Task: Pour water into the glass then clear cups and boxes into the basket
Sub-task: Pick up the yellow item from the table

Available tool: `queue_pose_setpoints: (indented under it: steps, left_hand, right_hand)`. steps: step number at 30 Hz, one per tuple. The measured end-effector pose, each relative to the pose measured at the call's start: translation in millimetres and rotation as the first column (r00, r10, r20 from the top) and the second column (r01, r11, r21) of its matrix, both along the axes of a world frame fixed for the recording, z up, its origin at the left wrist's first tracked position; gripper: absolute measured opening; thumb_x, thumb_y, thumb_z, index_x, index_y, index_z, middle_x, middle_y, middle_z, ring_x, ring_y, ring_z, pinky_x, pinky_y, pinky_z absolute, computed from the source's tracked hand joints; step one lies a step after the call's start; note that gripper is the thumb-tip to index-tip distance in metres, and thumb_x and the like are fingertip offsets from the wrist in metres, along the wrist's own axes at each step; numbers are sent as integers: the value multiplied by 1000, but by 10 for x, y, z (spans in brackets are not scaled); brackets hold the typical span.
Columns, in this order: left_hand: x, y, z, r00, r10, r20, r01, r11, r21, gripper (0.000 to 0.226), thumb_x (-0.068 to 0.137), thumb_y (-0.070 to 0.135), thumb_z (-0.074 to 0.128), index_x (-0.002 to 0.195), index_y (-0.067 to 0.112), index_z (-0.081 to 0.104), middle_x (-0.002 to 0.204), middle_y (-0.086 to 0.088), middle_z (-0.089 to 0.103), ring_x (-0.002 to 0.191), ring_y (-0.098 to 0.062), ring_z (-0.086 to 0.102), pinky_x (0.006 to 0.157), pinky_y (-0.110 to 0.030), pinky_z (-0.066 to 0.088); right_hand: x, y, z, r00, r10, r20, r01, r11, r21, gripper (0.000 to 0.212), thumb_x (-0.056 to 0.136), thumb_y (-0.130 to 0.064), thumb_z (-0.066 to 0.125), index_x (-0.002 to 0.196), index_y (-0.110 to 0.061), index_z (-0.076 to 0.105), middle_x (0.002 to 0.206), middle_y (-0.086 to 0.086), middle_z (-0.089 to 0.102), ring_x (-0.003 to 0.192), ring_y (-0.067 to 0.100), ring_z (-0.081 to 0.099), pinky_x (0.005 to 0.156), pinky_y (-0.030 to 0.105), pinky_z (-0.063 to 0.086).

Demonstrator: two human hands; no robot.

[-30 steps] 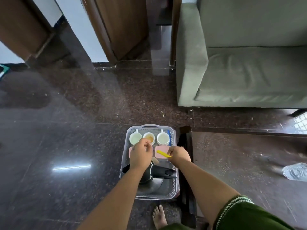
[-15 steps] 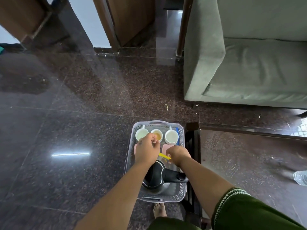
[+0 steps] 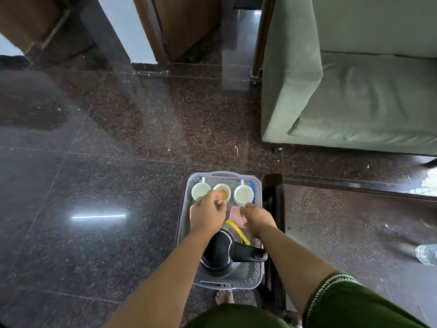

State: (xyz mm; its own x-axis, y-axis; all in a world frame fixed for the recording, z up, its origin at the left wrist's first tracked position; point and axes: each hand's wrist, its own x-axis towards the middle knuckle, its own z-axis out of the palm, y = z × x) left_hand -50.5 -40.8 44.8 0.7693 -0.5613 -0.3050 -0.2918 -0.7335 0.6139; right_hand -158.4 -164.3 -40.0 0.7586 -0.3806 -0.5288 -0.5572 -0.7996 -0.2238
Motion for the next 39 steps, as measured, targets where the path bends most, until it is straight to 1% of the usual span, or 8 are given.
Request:
queue_pose_setpoints:
  steps: [3, 7, 13, 21, 25, 29, 35, 39]
  left_hand:
    - [-11, -14, -16, 999, -20, 25, 20, 1000, 15, 18, 91, 24, 57, 107, 18, 60, 98, 9, 64, 103, -16, 56, 83, -27, 42]
    - [-15, -33, -64, 998, -41, 48, 39, 998, 39, 19, 90, 24, 57, 108, 17, 60, 99, 8, 66, 105, -18, 56, 87, -33, 46]
    - [-16, -36, -96, 998, -37, 46, 35, 998, 51, 20, 90, 25, 57, 109, 18, 60, 99, 7, 66, 106, -18, 54, 87, -34, 47]
    - [-31, -36, -3, 993, -97, 69, 90, 992, 93, 24, 91, 24, 54, 113, 17, 58, 103, 3, 67, 112, -20, 52, 89, -38, 48]
    - [-36, -22, 15, 986, -125, 111, 113, 988, 106, 24, 90, 24, 55, 112, 16, 59, 102, 3, 68, 109, -21, 53, 88, -37, 48]
    - [-51, -13, -32, 983, -121, 137, 108, 990, 94, 24, 89, 24, 57, 111, 15, 60, 99, 2, 68, 107, -21, 53, 88, -37, 48]
    - [-29, -12, -79, 983, -112, 145, 102, 992, 74, 20, 87, 23, 58, 106, 14, 60, 96, 3, 68, 104, -21, 53, 86, -39, 49]
    - [-30, -27, -77, 977, -125, 175, 115, 991, 71, 21, 87, 21, 58, 106, 14, 60, 94, 1, 68, 102, -22, 54, 84, -39, 50]
  right_hand:
    - [-30, -25, -34, 997, 80, 15, -78, 993, -86, 40, 79, -10, 70, 114, -17, 52, 115, 4, 48, 108, 25, 52, 78, 38, 52]
    - [-24, -54, -92, 976, 217, 8, -214, 967, -137, 39, 82, 2, 61, 117, -11, 52, 118, 8, 49, 110, 27, 52, 84, 38, 51]
    - [-33, -7, -133, 991, 130, 22, -127, 987, -100, 37, 84, -5, 64, 118, -12, 50, 117, 7, 49, 111, 25, 50, 75, 36, 52]
    - [-16, -65, -5, 994, 110, 10, -110, 993, -51, 46, 79, -18, 75, 118, -13, 51, 117, 7, 47, 110, 25, 51, 83, 40, 54]
    - [-49, -69, 67, 997, 81, 16, -81, 997, 18, 38, 88, -19, 64, 124, -17, 53, 121, 5, 51, 114, 27, 54, 87, 42, 52]
    - [34, -8, 38, 965, 261, 0, -261, 965, 31, 50, 94, -13, 54, 138, -35, 42, 133, 4, 43, 121, 26, 46, 93, 44, 50]
    - [132, -37, 28, 953, 288, -90, -281, 956, 81, 27, 91, -28, 58, 117, -35, 66, 118, 2, 57, 114, 25, 54, 93, 43, 51]
    - [22, -100, 21, 973, 202, -108, -194, 978, 82, 31, 89, -18, 61, 116, -33, 68, 120, 5, 57, 110, 26, 60, 95, 38, 51]
